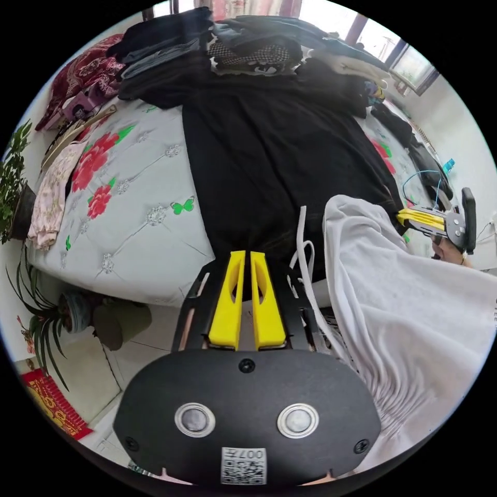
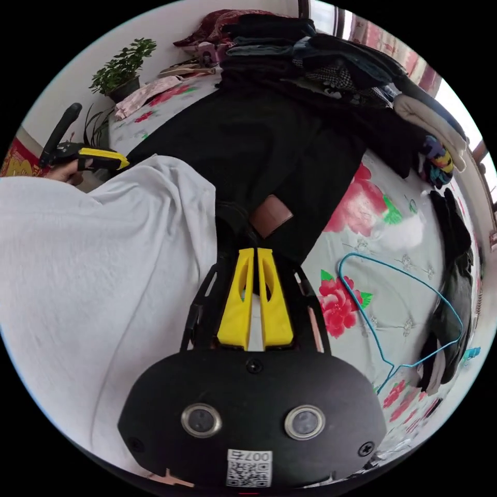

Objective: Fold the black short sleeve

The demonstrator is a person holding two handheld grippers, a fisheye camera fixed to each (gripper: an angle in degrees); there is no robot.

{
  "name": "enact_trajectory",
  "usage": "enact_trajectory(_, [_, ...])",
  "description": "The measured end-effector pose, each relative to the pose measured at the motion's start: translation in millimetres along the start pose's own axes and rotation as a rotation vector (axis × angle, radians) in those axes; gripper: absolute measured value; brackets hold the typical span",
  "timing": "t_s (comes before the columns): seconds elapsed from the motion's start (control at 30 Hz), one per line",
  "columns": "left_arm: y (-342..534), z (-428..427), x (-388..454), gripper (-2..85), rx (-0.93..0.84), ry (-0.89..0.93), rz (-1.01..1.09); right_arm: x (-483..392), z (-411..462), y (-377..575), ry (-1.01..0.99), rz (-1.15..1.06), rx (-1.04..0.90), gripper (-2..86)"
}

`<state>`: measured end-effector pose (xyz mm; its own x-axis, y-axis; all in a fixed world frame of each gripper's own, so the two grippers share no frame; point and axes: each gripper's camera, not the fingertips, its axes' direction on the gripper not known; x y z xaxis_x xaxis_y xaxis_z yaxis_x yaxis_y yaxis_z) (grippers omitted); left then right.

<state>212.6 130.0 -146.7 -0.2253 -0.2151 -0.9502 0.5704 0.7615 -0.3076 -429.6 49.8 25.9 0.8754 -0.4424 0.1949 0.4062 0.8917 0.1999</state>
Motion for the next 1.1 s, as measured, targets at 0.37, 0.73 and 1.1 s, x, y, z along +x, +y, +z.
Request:
enact_trajectory(0.37, [74, -45, -69, 0.1, 0.178, 0.025, -0.425, 59, -55, 59, -0.083, 0.349, 0.132, 0.8])
enact_trajectory(0.73, [47, -41, 2, 8.1, 0.126, -0.113, 0.018, 3, -53, 28, 0.083, -0.02, 0.071, 6.4])
enact_trajectory(1.1, [58, -71, -53, -0.4, 0.187, 0.028, -0.137, 15, -99, 27, 0.087, 0.045, 0.149, 0.0])
